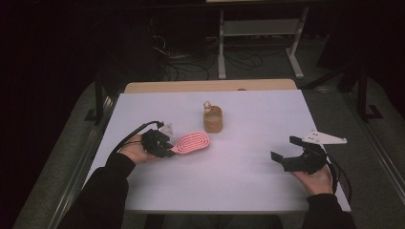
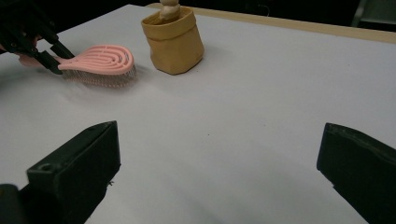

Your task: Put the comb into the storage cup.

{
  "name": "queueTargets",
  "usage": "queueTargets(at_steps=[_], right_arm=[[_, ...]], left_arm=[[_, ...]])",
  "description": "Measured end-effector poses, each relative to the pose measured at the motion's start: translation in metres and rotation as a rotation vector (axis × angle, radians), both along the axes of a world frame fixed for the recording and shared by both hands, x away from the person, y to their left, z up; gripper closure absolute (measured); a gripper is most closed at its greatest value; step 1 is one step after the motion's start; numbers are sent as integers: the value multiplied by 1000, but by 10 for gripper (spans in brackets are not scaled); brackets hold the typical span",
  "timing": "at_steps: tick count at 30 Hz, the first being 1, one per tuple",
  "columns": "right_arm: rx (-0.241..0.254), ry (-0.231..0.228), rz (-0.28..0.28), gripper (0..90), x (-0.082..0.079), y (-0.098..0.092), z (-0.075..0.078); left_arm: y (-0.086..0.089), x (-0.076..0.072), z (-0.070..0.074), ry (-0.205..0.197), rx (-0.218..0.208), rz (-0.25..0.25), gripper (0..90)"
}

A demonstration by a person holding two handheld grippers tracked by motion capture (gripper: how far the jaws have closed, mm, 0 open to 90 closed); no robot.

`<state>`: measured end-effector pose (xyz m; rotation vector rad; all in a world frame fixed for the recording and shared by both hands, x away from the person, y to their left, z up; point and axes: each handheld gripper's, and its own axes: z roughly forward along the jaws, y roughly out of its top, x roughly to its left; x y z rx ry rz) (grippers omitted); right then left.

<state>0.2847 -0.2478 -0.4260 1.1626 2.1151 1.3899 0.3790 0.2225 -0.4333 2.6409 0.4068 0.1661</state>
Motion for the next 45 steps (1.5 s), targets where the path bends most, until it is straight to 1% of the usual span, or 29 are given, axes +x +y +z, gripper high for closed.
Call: queueTargets(at_steps=[4,6,8,10,11,13,14,17,20,29,31,36,38,40,42,45], right_arm=[[1,2,0,0,0,1,0],[-1,1,2,0,0,1,0],[-1,1,3,0,1,1,0],[-1,2,3,0,1,1,0],[-2,1,2,0,0,1,0],[-1,2,-1,0,0,1,0],[0,2,-1,0,0,1,0],[2,1,-2,0,0,1,0],[4,0,-5,0,0,1,0],[16,-2,-6,0,0,0,1],[18,1,-6,0,0,0,1],[19,0,-9,0,-1,0,1],[19,2,-4,0,-1,0,2],[19,-5,1,0,-2,1,4],[20,-10,10,0,-3,3,5],[19,-8,19,0,-3,6,7]], left_arm=[[4,-2,5,-13,-24,8,697],[5,-3,8,-21,-28,6,697],[6,-4,11,-22,-23,0,697],[5,-6,14,-36,-14,-7,696],[5,-8,16,-47,-17,-7,696],[5,-9,20,-50,-25,-14,696],[5,-9,23,-59,-27,-15,696],[5,-11,29,-69,-25,-16,696],[5,-11,35,-84,-34,-18,696],[0,-16,48,-102,-16,-30,696],[-1,-17,53,-110,-12,-39,696],[-3,-20,65,-133,-20,-42,696],[-4,-22,70,-137,-22,-48,696],[-5,-23,73,-146,-11,-52,696],[-7,-23,77,-148,-14,-54,696],[-10,-24,84,-159,-7,-63,696]])
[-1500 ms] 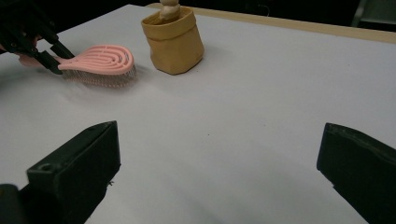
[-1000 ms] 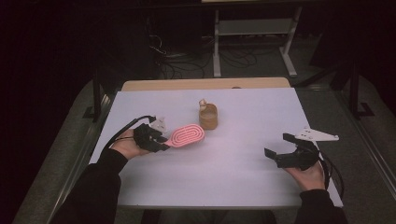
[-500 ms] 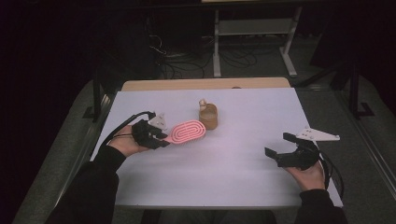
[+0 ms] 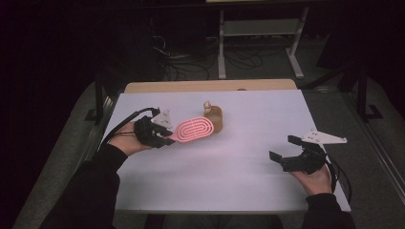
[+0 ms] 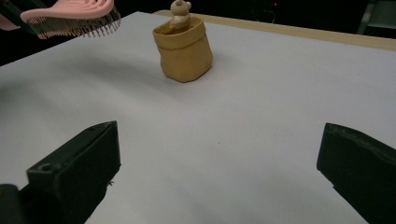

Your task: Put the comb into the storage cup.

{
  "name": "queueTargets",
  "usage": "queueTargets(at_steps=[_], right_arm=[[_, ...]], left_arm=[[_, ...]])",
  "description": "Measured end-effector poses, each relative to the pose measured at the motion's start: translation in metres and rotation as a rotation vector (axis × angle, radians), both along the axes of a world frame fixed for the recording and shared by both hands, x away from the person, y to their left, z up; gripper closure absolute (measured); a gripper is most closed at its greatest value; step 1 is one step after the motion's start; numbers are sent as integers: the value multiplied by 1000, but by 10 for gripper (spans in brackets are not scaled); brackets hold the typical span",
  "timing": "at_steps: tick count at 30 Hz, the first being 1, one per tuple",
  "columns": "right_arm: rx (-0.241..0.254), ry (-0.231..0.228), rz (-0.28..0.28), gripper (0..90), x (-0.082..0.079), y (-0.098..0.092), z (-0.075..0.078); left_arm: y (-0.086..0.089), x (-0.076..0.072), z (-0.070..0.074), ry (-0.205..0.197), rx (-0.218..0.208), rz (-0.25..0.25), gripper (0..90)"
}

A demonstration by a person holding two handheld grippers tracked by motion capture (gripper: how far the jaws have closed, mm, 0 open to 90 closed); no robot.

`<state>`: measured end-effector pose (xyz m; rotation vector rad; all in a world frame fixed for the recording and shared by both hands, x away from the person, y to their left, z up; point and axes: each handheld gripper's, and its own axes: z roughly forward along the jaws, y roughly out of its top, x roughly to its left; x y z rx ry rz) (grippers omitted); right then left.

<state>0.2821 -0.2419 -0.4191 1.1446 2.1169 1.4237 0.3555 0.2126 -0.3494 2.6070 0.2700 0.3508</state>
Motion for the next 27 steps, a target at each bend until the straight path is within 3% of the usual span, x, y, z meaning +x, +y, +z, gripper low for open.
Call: queueTargets(at_steps=[7,12,24,27], right_arm=[[-17,-3,8,0,1,3,9],[-43,-9,31,0,1,9,22],[-44,-17,93,0,10,23,54],[-44,4,116,0,14,29,64]], left_arm=[[-5,-2,11,-23,-28,-6,696],[-10,-3,13,-26,-24,-20,696],[-20,-5,25,-54,-31,-45,696],[-23,-8,30,-65,-40,-56,696]])
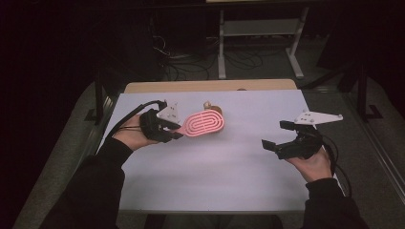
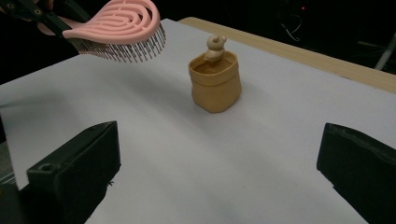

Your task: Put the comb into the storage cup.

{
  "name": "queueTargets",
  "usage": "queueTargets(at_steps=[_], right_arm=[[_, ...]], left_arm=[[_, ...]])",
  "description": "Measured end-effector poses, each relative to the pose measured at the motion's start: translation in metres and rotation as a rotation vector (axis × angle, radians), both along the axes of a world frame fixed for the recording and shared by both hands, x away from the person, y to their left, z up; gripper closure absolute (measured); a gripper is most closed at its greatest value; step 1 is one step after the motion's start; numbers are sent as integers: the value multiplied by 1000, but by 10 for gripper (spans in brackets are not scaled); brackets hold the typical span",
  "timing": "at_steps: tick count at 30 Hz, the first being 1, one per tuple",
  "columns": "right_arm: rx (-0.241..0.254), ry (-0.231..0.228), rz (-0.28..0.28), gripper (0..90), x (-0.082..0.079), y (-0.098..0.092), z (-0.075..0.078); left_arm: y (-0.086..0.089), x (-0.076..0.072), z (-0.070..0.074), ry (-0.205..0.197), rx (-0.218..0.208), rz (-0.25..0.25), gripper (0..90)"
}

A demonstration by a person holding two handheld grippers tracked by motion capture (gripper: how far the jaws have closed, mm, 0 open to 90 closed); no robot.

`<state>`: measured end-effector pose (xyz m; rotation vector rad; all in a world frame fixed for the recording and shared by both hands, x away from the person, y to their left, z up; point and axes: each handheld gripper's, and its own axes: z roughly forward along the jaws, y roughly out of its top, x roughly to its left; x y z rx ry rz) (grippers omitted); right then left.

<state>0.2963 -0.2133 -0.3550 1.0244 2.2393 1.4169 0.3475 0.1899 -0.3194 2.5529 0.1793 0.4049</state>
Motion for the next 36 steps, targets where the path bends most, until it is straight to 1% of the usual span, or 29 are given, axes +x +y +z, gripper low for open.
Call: queueTargets(at_steps=[2,6,12,15,19,25,28,32,36], right_arm=[[5,6,14,0,2,3,5],[12,16,38,0,7,10,12],[19,29,61,0,14,19,21],[17,35,71,0,18,25,25],[14,39,87,0,22,33,32],[1,76,103,0,33,45,36],[13,87,113,0,37,49,39],[23,100,122,1,41,54,43],[44,124,121,31,46,56,48]], left_arm=[[-1,-1,4,-5,-9,-8,696],[-4,-2,9,-21,-8,-8,696],[-7,-3,15,-44,-17,-14,696],[-9,-3,17,-46,-23,-15,696],[-12,-5,20,-57,-17,-24,696],[-16,-8,24,-76,-28,-33,696],[-17,-9,26,-83,-27,-36,696],[-19,-10,27,-90,-38,-38,696],[-22,-11,27,-92,-42,-43,696]])
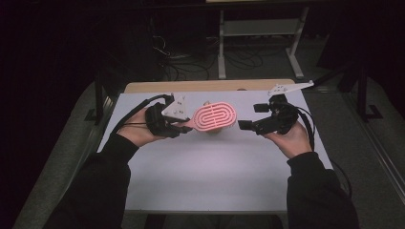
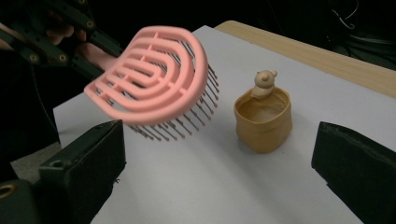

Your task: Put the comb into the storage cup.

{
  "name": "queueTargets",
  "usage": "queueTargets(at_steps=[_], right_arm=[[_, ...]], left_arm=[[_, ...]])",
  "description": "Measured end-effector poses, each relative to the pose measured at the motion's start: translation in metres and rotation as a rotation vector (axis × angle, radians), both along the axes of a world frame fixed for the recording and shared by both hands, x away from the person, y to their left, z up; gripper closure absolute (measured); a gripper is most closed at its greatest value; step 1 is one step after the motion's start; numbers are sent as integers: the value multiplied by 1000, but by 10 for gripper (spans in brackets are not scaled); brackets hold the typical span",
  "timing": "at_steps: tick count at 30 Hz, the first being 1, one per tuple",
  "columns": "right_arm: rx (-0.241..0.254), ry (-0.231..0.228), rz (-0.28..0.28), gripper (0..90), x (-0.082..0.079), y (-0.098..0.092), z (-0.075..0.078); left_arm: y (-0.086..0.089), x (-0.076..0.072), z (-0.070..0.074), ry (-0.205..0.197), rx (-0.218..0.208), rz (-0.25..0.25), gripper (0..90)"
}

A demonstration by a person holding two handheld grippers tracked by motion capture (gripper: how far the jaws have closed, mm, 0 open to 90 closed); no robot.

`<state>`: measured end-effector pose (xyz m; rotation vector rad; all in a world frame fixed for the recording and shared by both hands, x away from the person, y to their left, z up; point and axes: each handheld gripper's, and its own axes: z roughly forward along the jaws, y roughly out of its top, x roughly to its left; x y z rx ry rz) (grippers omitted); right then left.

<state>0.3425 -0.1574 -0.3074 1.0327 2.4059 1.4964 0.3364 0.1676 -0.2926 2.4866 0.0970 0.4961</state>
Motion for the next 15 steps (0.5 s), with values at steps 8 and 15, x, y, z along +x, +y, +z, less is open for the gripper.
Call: queueTargets(at_steps=[8,15], right_arm=[[87,115,-4,66,15,2,8],[107,238,0,128,26,11,8]], left_arm=[[-6,-2,0,-20,-12,-11,696],[-8,-2,-1,-19,-22,-15,696]])
